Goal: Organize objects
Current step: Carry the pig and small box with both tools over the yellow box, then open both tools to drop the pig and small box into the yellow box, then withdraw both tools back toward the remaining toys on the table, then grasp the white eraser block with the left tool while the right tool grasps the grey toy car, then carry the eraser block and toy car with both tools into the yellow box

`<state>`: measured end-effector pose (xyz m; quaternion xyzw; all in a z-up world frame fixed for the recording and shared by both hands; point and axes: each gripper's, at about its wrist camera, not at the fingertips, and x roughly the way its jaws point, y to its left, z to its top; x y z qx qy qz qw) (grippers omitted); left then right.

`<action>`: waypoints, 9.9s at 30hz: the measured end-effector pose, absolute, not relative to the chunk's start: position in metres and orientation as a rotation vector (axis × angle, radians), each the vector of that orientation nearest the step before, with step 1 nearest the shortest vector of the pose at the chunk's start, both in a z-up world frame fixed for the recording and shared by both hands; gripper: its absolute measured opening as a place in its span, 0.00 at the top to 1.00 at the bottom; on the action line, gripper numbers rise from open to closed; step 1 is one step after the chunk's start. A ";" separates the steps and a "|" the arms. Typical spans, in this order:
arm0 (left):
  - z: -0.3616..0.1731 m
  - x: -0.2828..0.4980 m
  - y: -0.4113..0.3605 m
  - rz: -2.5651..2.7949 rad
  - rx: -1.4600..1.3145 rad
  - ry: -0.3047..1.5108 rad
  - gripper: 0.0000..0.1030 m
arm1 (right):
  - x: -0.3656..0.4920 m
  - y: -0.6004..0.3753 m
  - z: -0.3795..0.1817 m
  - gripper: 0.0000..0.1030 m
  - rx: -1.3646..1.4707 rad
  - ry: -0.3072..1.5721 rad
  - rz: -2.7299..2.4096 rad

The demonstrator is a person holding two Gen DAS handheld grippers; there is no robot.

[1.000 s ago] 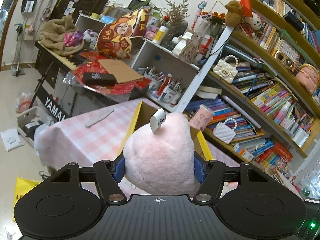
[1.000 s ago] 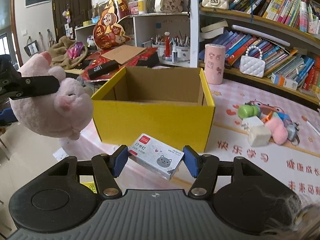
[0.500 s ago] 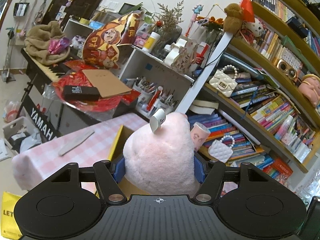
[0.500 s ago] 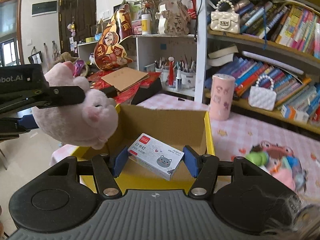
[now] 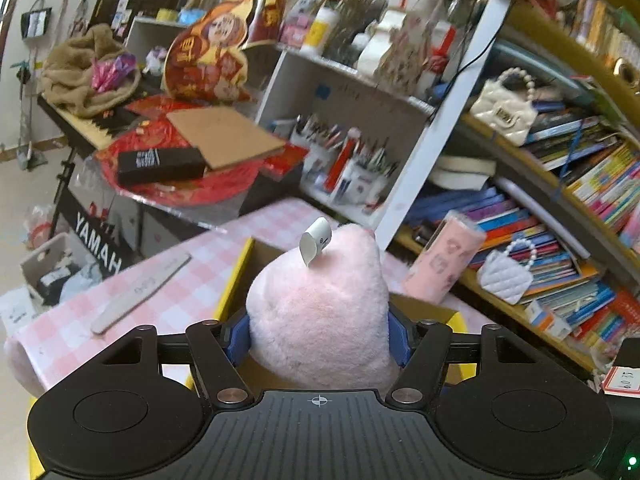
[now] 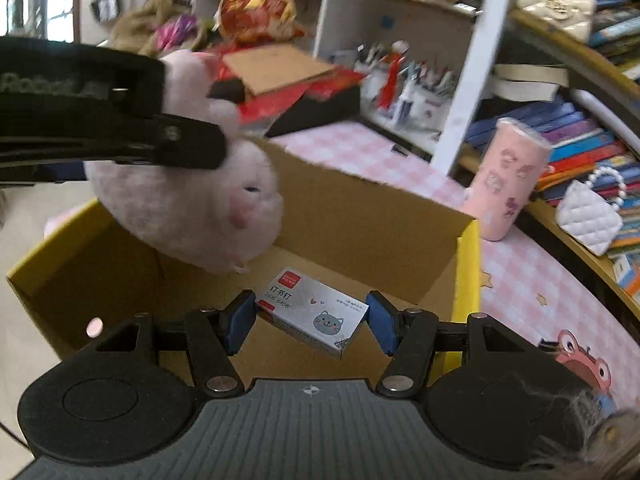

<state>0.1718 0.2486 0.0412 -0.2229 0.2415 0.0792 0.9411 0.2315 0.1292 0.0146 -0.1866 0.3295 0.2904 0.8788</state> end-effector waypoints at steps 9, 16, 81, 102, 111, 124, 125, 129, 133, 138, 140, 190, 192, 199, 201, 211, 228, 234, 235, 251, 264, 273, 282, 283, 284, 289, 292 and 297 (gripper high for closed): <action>0.021 0.200 0.245 0.166 -0.417 0.600 0.34 | 0.248 0.144 0.006 0.43 -0.513 0.761 0.698; 0.020 0.208 0.240 0.169 -0.366 0.624 0.28 | 0.252 0.146 0.004 0.43 -0.519 0.792 0.699; 0.020 -0.047 0.118 0.007 -0.072 0.570 0.03 | -0.053 -0.072 0.019 0.10 0.029 0.644 0.002; 0.004 0.013 0.045 -0.102 -0.033 0.666 0.03 | -0.009 -0.139 0.004 0.10 0.047 0.731 -0.104; -0.006 0.040 0.019 -0.113 -0.008 0.727 0.03 | 0.020 -0.165 -0.008 0.10 0.064 0.796 -0.103; -0.013 0.089 -0.033 -0.130 -0.022 0.749 0.03 | 0.067 -0.220 -0.012 0.14 0.106 0.765 -0.122; -0.013 0.093 -0.036 -0.125 -0.029 0.749 0.03 | 0.071 -0.224 -0.012 0.15 0.111 0.757 -0.119; -0.010 0.106 -0.045 -0.099 -0.045 0.735 0.04 | 0.085 -0.236 -0.010 0.18 0.116 0.720 -0.106; -0.010 0.119 -0.054 -0.085 -0.045 0.742 0.04 | 0.098 -0.242 -0.010 0.19 0.120 0.705 -0.096; -0.012 0.135 -0.063 -0.071 -0.051 0.747 0.05 | 0.113 -0.248 -0.013 0.19 0.128 0.704 -0.076; -0.012 0.142 -0.066 -0.065 -0.051 0.747 0.08 | 0.120 -0.251 -0.014 0.19 0.134 0.707 -0.069; -0.018 0.177 -0.037 -0.027 -0.206 0.816 0.59 | 0.290 -0.239 -0.061 0.51 0.130 0.791 0.020; -0.017 0.176 -0.038 -0.039 -0.209 0.814 0.60 | 0.281 -0.247 -0.054 0.51 0.144 0.781 0.014; -0.018 0.170 -0.046 -0.096 -0.228 0.807 0.60 | 0.231 -0.269 -0.035 0.50 0.198 0.773 -0.012; -0.018 0.167 -0.047 -0.111 -0.238 0.802 0.60 | 0.213 -0.271 -0.032 0.50 0.207 0.779 -0.018; -0.014 0.136 -0.037 -0.172 -0.282 0.779 0.61 | 0.134 -0.249 -0.022 0.50 0.189 0.797 0.031; -0.005 0.064 0.042 -0.180 -0.346 0.724 0.65 | 0.054 -0.155 -0.004 0.50 0.103 0.777 0.107; -0.001 0.026 0.088 -0.101 -0.352 0.709 0.66 | 0.026 -0.100 -0.006 0.50 0.045 0.816 0.195; -0.001 0.017 0.098 -0.080 -0.355 0.706 0.66 | 0.022 -0.090 -0.007 0.50 0.037 0.821 0.214; 0.009 -0.058 0.198 0.100 -0.440 0.624 0.67 | -0.028 0.024 0.001 0.50 -0.088 0.811 0.408; 0.019 -0.068 0.210 0.042 -0.420 0.584 0.67 | -0.041 0.041 0.014 0.50 -0.106 0.778 0.368; 0.028 -0.056 0.206 -0.001 -0.410 0.560 0.67 | -0.029 0.037 0.026 0.50 -0.083 0.767 0.328; 0.043 -0.027 0.200 0.000 -0.369 0.541 0.68 | 0.005 0.036 0.040 0.50 -0.023 0.737 0.344; 0.047 -0.024 0.200 0.003 -0.369 0.529 0.68 | 0.009 0.037 0.043 0.50 -0.021 0.733 0.354; 0.050 -0.019 0.201 0.007 -0.372 0.516 0.68 | 0.013 0.038 0.045 0.50 -0.018 0.728 0.363; 0.064 0.004 0.202 0.028 -0.359 0.480 0.68 | 0.040 0.042 0.055 0.50 -0.006 0.707 0.402; 0.069 0.020 0.204 0.051 -0.364 0.463 0.68 | 0.057 0.045 0.064 0.50 -0.013 0.678 0.425; 0.073 0.048 0.207 0.086 -0.358 0.457 0.68 | 0.093 0.051 0.076 0.50 -0.027 0.632 0.464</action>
